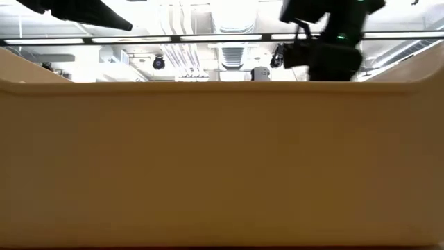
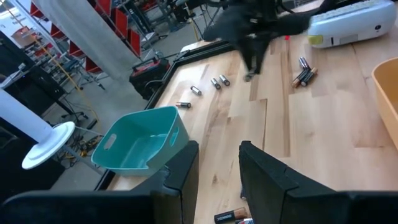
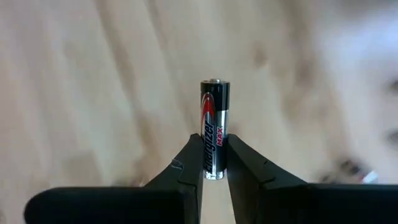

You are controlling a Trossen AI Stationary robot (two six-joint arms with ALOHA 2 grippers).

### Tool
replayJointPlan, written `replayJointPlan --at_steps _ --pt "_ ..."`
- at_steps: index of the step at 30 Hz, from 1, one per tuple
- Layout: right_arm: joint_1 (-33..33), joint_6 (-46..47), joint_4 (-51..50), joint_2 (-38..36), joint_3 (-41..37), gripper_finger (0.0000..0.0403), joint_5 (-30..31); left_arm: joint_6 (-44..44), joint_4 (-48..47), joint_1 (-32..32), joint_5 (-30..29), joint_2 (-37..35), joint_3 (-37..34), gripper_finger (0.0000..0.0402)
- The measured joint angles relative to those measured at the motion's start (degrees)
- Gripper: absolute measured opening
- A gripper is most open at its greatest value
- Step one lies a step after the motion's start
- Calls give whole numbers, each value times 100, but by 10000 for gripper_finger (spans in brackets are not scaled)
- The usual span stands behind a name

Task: Sort batteries
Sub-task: Put the silver battery into the light green bin

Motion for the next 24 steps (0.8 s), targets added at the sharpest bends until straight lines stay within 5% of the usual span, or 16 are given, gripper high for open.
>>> replayJointPlan --at_steps 16,24 --pt "-1825 -889 3519 38 395 42 264 18 0 1 0 0 0 95" --pt "-2380 -662 3665 459 533 42 207 42 -7 2 0 0 27 95"
